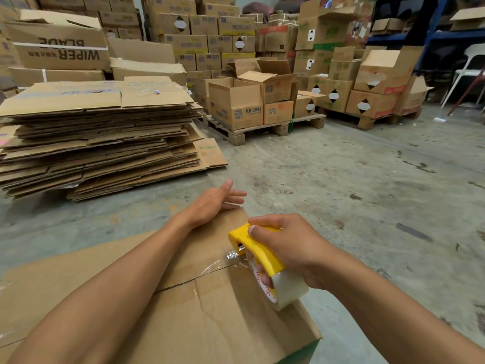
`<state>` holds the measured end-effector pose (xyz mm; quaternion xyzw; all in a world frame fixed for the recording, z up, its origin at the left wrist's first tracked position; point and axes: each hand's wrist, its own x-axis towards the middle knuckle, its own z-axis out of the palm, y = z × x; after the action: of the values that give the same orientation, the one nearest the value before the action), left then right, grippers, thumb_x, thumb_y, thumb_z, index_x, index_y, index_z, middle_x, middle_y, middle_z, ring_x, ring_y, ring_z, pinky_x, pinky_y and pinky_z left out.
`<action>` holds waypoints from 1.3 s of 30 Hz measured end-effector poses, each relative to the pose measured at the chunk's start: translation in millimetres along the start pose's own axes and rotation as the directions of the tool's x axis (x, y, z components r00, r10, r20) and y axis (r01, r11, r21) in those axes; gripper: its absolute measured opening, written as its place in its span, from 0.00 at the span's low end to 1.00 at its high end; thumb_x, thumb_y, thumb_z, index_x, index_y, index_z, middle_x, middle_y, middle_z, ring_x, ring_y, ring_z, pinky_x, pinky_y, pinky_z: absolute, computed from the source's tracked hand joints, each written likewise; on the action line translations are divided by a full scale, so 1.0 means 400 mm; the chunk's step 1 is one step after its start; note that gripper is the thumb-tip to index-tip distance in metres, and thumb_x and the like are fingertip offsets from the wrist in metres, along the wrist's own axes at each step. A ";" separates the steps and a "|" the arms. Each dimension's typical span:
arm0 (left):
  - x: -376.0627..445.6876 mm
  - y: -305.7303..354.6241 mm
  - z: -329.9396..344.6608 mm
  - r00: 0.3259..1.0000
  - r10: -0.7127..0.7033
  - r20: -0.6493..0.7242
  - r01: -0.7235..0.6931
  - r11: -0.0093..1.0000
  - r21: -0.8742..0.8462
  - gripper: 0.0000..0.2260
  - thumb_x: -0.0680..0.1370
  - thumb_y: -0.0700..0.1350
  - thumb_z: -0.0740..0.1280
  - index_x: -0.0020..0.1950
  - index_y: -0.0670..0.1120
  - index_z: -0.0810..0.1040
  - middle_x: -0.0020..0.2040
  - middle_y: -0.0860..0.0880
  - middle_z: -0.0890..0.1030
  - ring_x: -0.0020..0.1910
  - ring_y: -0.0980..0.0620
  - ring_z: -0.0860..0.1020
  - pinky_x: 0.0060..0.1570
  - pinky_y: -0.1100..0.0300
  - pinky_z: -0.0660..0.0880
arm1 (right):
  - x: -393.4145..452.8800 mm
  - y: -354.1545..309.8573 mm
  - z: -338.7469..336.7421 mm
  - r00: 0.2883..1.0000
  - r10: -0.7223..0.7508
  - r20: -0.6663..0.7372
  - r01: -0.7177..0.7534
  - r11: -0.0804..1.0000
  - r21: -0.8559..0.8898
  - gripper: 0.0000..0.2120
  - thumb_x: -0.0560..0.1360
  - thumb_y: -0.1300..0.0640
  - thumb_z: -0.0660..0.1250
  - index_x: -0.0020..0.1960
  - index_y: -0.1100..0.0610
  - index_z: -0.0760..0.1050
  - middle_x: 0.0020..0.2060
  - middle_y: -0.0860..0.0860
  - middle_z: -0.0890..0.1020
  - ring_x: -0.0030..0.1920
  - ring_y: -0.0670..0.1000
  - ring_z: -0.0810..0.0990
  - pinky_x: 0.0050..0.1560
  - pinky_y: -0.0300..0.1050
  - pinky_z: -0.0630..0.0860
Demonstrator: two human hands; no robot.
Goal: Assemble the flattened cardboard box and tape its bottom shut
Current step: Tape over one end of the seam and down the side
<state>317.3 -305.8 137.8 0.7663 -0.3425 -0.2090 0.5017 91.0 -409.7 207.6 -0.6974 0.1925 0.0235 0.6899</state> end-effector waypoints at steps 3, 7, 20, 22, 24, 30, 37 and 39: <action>-0.019 0.000 0.010 0.999 0.008 0.045 -0.010 0.999 0.046 0.30 0.74 0.72 0.48 0.59 0.58 0.80 0.64 0.46 0.80 0.62 0.54 0.79 0.69 0.53 0.68 | -0.004 -0.001 -0.001 1.000 -0.014 -0.001 0.014 1.000 -0.017 0.15 0.78 0.56 0.67 0.65 0.52 0.76 0.43 0.63 0.78 0.19 0.56 0.76 0.24 0.42 0.75; -0.059 0.010 0.040 0.990 0.123 0.067 -0.140 0.895 0.423 0.24 0.82 0.59 0.43 0.74 0.58 0.67 0.74 0.52 0.69 0.73 0.55 0.67 0.74 0.56 0.58 | -0.010 -0.001 -0.005 0.999 -0.040 -0.008 0.040 0.999 -0.034 0.16 0.79 0.57 0.66 0.66 0.53 0.75 0.31 0.61 0.78 0.20 0.56 0.76 0.24 0.42 0.74; -0.066 -0.009 0.048 0.960 0.073 0.270 -0.249 0.658 0.711 0.26 0.81 0.53 0.40 0.79 0.52 0.54 0.80 0.55 0.55 0.77 0.61 0.51 0.76 0.60 0.46 | -0.202 0.011 -0.043 1.000 0.012 0.013 -0.011 0.998 -0.064 0.15 0.81 0.60 0.63 0.67 0.56 0.72 0.25 0.62 0.75 0.18 0.53 0.73 0.22 0.40 0.73; -0.069 -0.007 0.053 0.960 0.075 0.269 -0.253 0.638 0.727 0.24 0.83 0.51 0.41 0.79 0.51 0.54 0.80 0.55 0.54 0.77 0.60 0.51 0.75 0.64 0.45 | -0.268 0.045 -0.058 0.999 0.039 0.016 -0.038 0.997 -0.070 0.15 0.81 0.59 0.63 0.68 0.55 0.73 0.25 0.62 0.75 0.19 0.54 0.73 0.23 0.41 0.74; -0.074 0.001 0.057 0.963 0.065 0.261 -0.243 0.630 0.738 0.22 0.85 0.50 0.41 0.80 0.52 0.53 0.79 0.56 0.53 0.77 0.61 0.50 0.71 0.68 0.43 | -0.324 0.079 -0.066 0.999 0.051 0.007 -0.050 0.998 -0.037 0.15 0.81 0.58 0.63 0.67 0.51 0.73 0.25 0.63 0.76 0.20 0.55 0.73 0.25 0.45 0.73; -0.092 0.014 0.075 0.963 0.039 0.268 -0.236 0.606 0.760 0.22 0.85 0.52 0.44 0.80 0.52 0.51 0.80 0.55 0.52 0.78 0.60 0.49 0.71 0.66 0.43 | -0.376 0.153 -0.051 0.998 -0.003 -0.067 0.005 1.000 0.025 0.16 0.81 0.58 0.64 0.67 0.49 0.74 0.25 0.62 0.76 0.20 0.55 0.73 0.24 0.45 0.74; -0.100 0.027 0.087 0.963 0.055 0.266 -0.255 0.513 0.819 0.23 0.84 0.52 0.48 0.80 0.50 0.52 0.80 0.51 0.52 0.79 0.54 0.49 0.75 0.59 0.45 | -0.380 0.178 -0.039 0.994 -0.024 -0.110 0.028 0.999 0.033 0.14 0.80 0.56 0.66 0.65 0.48 0.77 0.26 0.61 0.77 0.22 0.57 0.74 0.25 0.45 0.76; -0.121 0.045 0.097 0.951 0.108 0.289 -0.303 0.505 0.808 0.24 0.84 0.53 0.47 0.80 0.49 0.52 0.80 0.51 0.52 0.79 0.54 0.49 0.77 0.52 0.46 | -0.372 0.178 -0.040 0.994 -0.027 -0.108 0.030 0.999 0.028 0.14 0.80 0.56 0.66 0.65 0.49 0.77 0.25 0.60 0.77 0.21 0.56 0.74 0.25 0.45 0.76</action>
<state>253.2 -299.2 137.2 0.8407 -0.5379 -0.0322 0.0528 -71.7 -388.1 185.0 -0.6902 0.2197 -0.0268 0.6889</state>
